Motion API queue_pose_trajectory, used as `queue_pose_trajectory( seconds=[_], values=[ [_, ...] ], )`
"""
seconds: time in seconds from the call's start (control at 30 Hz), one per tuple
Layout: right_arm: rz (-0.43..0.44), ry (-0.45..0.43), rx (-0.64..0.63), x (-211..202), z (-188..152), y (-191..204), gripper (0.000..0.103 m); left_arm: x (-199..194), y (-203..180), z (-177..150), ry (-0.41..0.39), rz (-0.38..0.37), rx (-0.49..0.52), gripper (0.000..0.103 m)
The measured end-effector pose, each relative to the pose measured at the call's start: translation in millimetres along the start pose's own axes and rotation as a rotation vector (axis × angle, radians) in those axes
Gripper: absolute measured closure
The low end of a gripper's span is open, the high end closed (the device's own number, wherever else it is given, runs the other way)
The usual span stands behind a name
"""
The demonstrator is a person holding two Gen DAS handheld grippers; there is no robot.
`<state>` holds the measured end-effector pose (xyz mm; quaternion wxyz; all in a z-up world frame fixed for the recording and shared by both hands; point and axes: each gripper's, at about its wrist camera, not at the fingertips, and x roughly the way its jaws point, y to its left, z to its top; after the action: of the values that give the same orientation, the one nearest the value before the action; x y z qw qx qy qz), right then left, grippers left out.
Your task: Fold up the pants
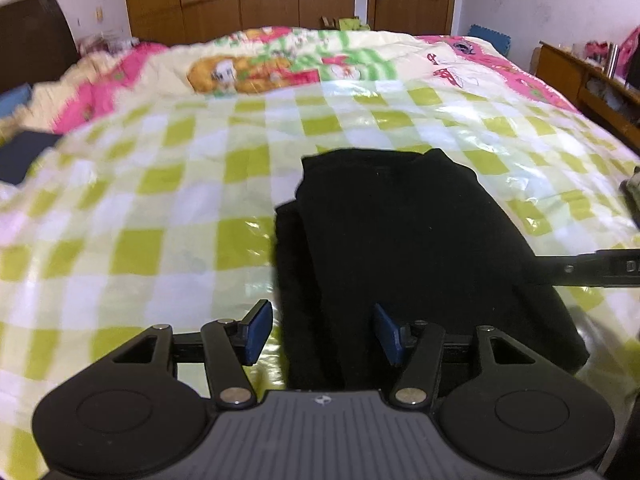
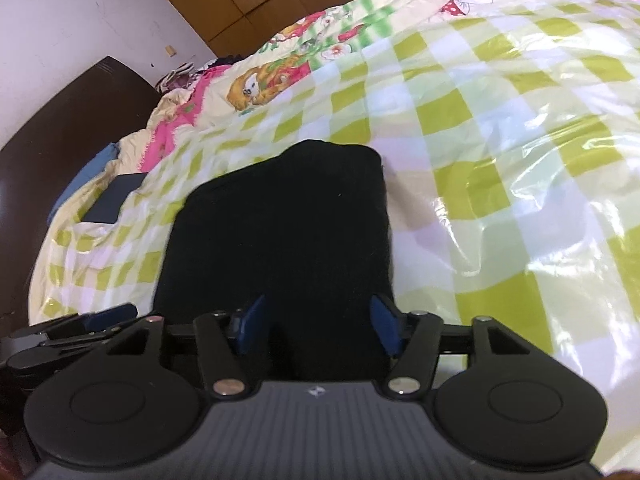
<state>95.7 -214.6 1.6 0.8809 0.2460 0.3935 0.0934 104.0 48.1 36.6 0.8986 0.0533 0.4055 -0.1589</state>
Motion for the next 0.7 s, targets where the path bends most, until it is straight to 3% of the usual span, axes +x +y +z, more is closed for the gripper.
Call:
queue_pose_trajectory(
  seconds=[0.1,0.27,0.53,0.63,0.7],
  values=[
    [0.011,0.015,0.037,13.9,6.4,-9.4,0.038,14.6,4.6,1.4,-0.003,-0.026,-0.011,0.015],
    [0.039,0.049,0.034,33.1,15.6,-19.7,0.037,37.5,12.6,7.6,0.024,-0.09,-0.029,0.004],
    [0.16,0.094,0.123,56.3,22.1,-38.3,0.035,54.8,15.9,11.6,0.047,-0.149,-0.02,0.003],
    [0.164,0.093,0.12,65.7,23.6,-31.1,0.035,65.0,8.5,14.3,0.053,-0.149,-0.03,0.003],
    [0.144,0.095,0.1,68.5,24.1,-25.7,0.042,63.7,6.8,16.8,0.046,-0.142,-0.028,0.008]
  ],
)
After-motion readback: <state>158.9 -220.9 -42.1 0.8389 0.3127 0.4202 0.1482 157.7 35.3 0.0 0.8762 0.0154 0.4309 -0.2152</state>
